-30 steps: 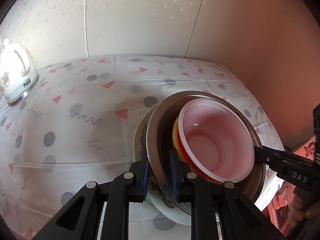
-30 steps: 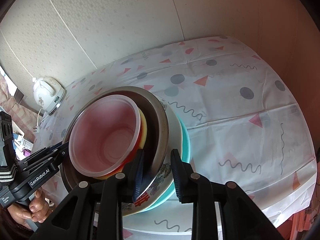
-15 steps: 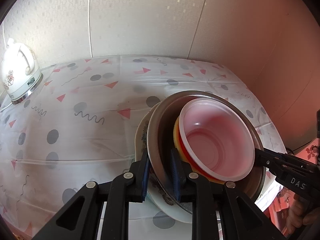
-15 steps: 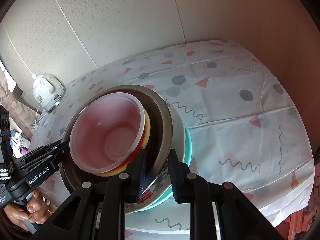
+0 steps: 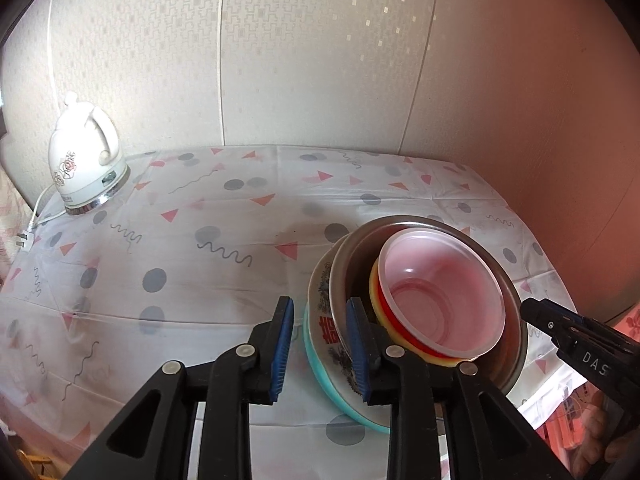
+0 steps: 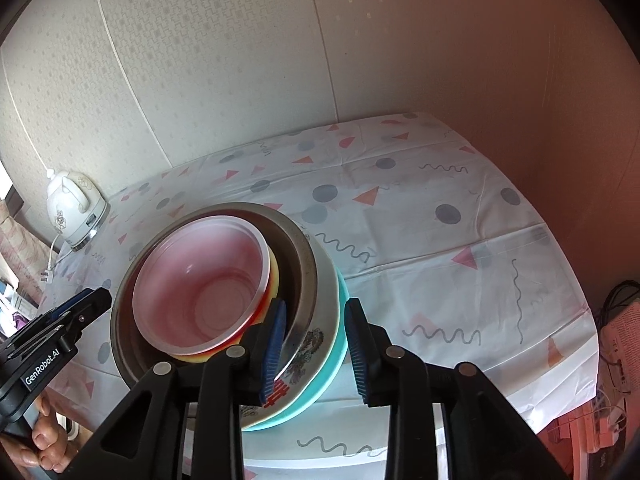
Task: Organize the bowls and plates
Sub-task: 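Open both grippers and release the steel bowl rim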
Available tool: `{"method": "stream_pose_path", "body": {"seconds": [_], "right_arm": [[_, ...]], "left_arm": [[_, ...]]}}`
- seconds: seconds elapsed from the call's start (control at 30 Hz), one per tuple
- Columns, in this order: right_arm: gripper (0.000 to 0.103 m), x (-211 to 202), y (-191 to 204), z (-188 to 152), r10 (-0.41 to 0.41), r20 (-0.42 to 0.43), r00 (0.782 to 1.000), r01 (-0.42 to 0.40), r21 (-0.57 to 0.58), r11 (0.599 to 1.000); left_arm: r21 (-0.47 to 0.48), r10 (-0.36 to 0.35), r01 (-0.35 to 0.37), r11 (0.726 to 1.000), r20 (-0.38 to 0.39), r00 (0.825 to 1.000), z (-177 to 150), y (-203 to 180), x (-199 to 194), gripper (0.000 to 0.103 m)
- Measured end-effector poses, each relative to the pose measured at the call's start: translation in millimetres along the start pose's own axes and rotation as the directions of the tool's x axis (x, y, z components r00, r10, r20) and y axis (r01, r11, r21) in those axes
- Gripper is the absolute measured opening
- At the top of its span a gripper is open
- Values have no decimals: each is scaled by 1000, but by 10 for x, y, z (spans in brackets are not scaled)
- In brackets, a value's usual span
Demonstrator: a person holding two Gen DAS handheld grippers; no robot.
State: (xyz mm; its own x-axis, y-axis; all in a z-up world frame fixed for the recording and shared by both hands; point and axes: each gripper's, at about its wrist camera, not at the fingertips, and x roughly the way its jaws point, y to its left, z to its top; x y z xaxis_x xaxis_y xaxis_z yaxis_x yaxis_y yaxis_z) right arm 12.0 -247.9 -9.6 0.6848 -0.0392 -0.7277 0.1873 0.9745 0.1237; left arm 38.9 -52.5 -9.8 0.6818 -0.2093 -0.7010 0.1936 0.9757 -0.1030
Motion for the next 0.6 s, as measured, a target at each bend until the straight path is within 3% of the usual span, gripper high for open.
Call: {"method": "stream_pose_path", "body": {"seconds": [0.27,0.6], "right_arm": [[37,-162,218,-59,-48,81,996,51,-32,998],[38,-193,272,-116,-58,91,994,62,-42,997]], "left_arm": [[16,23,-25,1000,107,994,9,-59,-312,35],[33,22,-27,999,123,992,-25,-121,-388,40]]}}
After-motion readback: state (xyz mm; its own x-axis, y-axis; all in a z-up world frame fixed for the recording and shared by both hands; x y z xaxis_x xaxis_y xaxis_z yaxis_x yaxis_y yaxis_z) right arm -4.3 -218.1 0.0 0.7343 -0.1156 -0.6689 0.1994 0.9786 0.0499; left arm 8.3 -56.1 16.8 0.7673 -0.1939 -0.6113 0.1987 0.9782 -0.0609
